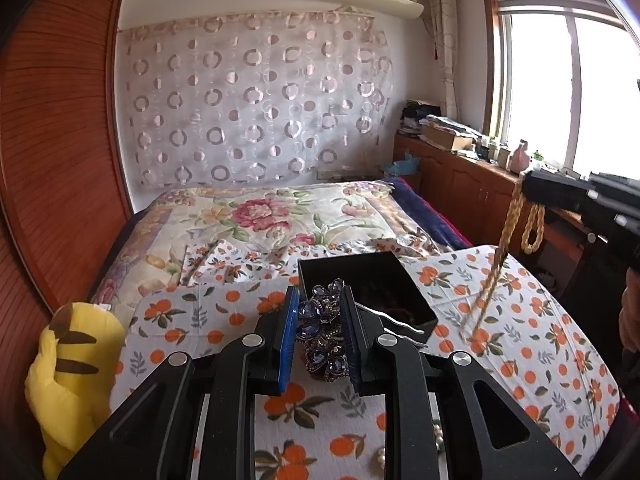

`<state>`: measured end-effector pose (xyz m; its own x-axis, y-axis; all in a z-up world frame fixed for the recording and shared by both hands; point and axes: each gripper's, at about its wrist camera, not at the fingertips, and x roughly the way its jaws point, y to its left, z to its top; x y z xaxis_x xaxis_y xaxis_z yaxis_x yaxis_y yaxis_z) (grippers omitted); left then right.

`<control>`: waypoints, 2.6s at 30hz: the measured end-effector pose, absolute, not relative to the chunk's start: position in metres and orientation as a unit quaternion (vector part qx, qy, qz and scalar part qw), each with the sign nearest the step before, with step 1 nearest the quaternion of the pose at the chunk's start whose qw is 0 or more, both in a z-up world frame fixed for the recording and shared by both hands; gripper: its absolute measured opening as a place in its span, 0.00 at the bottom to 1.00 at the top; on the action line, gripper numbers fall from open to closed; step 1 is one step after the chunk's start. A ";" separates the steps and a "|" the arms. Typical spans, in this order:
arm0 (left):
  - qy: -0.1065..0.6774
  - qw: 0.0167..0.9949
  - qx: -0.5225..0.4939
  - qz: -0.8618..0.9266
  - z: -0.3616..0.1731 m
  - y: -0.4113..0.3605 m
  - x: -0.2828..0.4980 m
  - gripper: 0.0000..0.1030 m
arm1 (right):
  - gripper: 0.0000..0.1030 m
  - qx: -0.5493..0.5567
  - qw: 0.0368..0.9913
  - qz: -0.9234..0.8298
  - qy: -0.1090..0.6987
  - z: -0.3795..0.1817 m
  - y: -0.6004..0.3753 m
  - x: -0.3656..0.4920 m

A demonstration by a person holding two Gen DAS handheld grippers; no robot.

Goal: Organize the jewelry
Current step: 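Carry the hair clip to the black box with the left gripper while the right gripper carries pearls there, then open the left gripper to drop the hair clip into the box while the right gripper releases its item, then move both grippers back over the remaining pearls and pendant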

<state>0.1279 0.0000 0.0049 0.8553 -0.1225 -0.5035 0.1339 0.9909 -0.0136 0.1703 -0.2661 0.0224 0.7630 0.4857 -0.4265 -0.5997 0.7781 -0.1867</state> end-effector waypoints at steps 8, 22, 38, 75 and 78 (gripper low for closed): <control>0.263 0.963 0.007 -0.061 0.004 0.003 0.151 0.19 | 0.05 -0.164 0.926 0.294 0.171 0.036 -0.251 0.189; 0.283 0.957 0.007 -0.059 -0.009 0.002 0.184 0.19 | 0.05 -0.131 0.917 0.329 0.185 0.014 -0.244 0.223; 0.303 0.951 0.015 -0.066 -0.024 -0.008 0.217 0.19 | 0.05 -0.103 0.896 0.345 0.259 -0.044 -0.244 0.265; 0.329 0.935 0.048 -0.123 -0.046 -0.020 0.116 0.37 | 0.06 -0.083 0.893 0.323 0.302 -0.098 -0.278 0.178; 0.337 0.932 0.052 -0.122 -0.054 -0.019 0.095 0.37 | 0.08 -0.081 0.892 0.320 0.310 -0.105 -0.280 0.165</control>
